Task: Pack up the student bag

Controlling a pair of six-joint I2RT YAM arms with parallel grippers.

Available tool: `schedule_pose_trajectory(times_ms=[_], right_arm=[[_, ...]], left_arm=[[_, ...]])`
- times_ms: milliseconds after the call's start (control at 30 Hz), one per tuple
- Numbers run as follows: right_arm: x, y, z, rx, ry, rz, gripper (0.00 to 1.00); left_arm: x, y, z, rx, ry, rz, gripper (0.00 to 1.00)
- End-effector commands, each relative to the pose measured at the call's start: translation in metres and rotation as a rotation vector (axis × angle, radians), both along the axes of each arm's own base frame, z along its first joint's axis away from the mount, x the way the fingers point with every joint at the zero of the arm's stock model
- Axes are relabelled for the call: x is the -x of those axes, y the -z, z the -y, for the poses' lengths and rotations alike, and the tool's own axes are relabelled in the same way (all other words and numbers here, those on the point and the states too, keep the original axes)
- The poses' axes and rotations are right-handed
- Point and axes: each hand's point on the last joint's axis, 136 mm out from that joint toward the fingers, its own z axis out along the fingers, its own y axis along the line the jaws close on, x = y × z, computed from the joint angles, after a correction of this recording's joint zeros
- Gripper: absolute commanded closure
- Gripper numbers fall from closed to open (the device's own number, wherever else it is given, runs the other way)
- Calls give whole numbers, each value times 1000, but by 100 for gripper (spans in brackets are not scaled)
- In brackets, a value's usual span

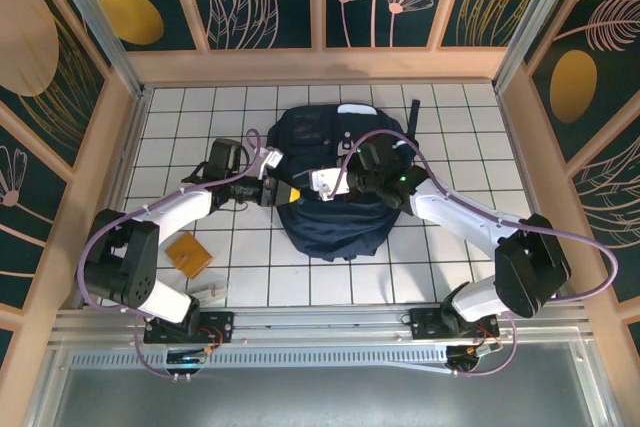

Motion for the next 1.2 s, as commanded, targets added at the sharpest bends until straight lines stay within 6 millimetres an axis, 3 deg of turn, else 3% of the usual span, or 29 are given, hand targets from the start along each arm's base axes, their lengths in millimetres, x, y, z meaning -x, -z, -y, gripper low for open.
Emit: schedule_pose_trajectory(times_ms=[0,167,333,433,567,633,667,733,800,900,1067,1167], right_arm=[[-6,-24,-9,-39,-30,67,100],[-10,-14,-1,6,-19,80,100],[-12,-18,6,23,-21,92,100],[-5,-21,7,16,-43,87,100],[3,-23,7,7,-61,87,100],[9,-20,6,13,-77,90,100],[11,-18,6,15,-80,92,100],[16,-13,4,32,-95,99,100],[17,-7,4,46,-96,102,100],[19,-6,3,40,-99,101,100],[27,-9,-3,13,-127,90,100],[35,-7,-10,2,-149,77,100]], left_arm=[[11,-8,4,63,69,11,94],[23,-14,5,90,156,20,100],[9,32,-18,-225,107,57,100],[-10,38,-29,-340,64,153,100],[-44,31,-44,-473,-18,325,100],[-52,21,-46,-480,-23,400,100],[-63,4,-44,-460,-47,445,100],[-66,-20,-36,-335,-14,477,100],[-69,-33,-36,-272,1,485,100],[-88,-31,-51,-339,-45,493,100],[-118,-6,-88,-638,-91,570,100],[-138,-13,-92,-658,-172,631,100]])
